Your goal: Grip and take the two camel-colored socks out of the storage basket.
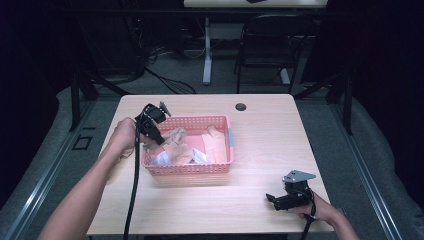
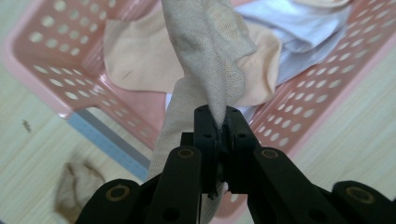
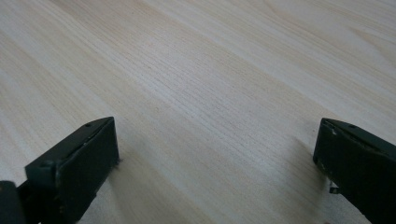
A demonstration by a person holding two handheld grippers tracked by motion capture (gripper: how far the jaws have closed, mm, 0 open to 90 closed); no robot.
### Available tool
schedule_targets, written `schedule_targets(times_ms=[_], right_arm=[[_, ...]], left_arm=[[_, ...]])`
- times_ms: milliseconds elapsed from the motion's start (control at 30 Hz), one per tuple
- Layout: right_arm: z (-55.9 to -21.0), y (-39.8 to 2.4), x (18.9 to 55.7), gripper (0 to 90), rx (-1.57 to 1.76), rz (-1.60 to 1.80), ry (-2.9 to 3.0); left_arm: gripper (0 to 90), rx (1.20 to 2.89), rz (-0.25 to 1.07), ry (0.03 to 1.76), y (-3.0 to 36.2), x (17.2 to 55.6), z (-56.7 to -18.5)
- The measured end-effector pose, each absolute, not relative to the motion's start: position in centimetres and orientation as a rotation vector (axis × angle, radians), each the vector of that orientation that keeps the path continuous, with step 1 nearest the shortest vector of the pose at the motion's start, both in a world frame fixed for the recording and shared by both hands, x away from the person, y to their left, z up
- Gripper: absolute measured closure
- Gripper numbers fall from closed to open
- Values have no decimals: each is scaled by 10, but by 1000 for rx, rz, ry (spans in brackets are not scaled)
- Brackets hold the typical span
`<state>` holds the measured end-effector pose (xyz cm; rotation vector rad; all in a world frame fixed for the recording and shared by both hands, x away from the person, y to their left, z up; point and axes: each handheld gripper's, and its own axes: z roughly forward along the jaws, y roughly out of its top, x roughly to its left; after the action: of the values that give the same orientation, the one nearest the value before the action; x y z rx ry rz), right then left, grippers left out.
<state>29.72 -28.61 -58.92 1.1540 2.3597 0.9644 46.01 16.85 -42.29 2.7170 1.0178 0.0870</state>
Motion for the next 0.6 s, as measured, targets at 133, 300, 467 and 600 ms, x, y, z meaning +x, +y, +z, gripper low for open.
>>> schedule_targets(times_ms=[133, 300, 467, 600], right_arm=[[-589, -286, 297, 0, 1154, 963, 2361], [-589, -286, 297, 0, 1157, 971, 2359], [-590, -286, 296, 0, 1161, 977, 2352], [-590, -286, 296, 0, 1162, 977, 2353]], left_arm=[[850, 2715, 129, 983, 171, 458, -393], [850, 2698, 179, 979, 175, 454, -369], [850, 2687, 207, 990, 185, 451, -356], [850, 2666, 227, 1018, 197, 450, -353]])
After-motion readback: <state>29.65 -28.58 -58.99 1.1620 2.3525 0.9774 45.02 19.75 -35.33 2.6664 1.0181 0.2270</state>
